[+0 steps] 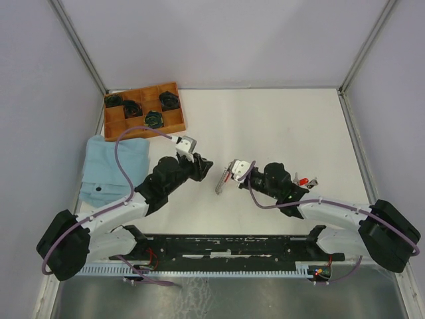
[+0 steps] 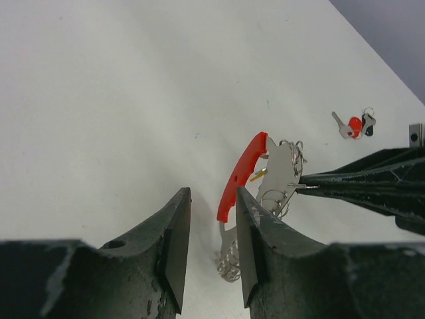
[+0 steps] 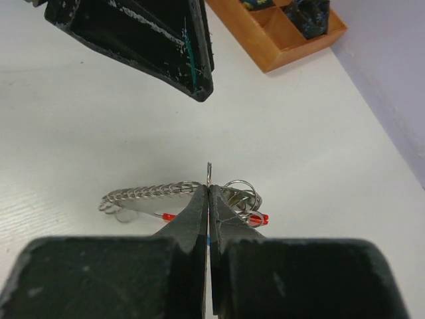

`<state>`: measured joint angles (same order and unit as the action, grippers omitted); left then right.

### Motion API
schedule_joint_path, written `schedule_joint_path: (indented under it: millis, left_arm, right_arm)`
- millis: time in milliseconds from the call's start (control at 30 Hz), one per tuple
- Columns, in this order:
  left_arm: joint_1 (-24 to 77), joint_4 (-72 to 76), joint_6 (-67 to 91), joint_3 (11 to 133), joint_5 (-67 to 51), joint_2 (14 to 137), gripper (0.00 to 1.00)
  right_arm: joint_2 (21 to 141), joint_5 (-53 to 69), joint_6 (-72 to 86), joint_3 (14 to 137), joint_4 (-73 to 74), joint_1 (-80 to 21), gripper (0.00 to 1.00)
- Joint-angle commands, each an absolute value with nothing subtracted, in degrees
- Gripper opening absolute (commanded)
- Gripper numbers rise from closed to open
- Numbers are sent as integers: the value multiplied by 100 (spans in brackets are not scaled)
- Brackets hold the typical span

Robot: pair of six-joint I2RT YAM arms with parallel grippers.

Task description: Put the keys on the keyring

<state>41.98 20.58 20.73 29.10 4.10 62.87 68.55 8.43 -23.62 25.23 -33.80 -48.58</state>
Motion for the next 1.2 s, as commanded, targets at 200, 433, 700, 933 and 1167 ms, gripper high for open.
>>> schedule_joint_path:
  millis: [200, 433, 700, 933, 1167]
  left_arm:
    - [3959, 4175, -1361, 1950, -2454, 6127, 43]
    - [3954, 4073, -2443, 1864, -3424, 6169, 46]
    - [3937, 3142, -2982, 2439, -3879, 6605, 39]
    - [3814, 3014, -3045, 2506, -4042, 6716, 34]
    - [3789, 2910, -3037, 2583, -4200, 6829, 30]
  right_arm:
    - [6691, 2085, -2489, 3111, -2271, -4634, 1]
    - [6678, 2444, -2649, 3223, -2116, -4623, 1]
    - [6625, 2741, -2815, 3365, -1813, -4623, 1]
    - [6653, 2869, -2821, 3410, -1727, -4623, 1]
    - [6614, 2965, -2830, 3453, -1650, -4625, 1]
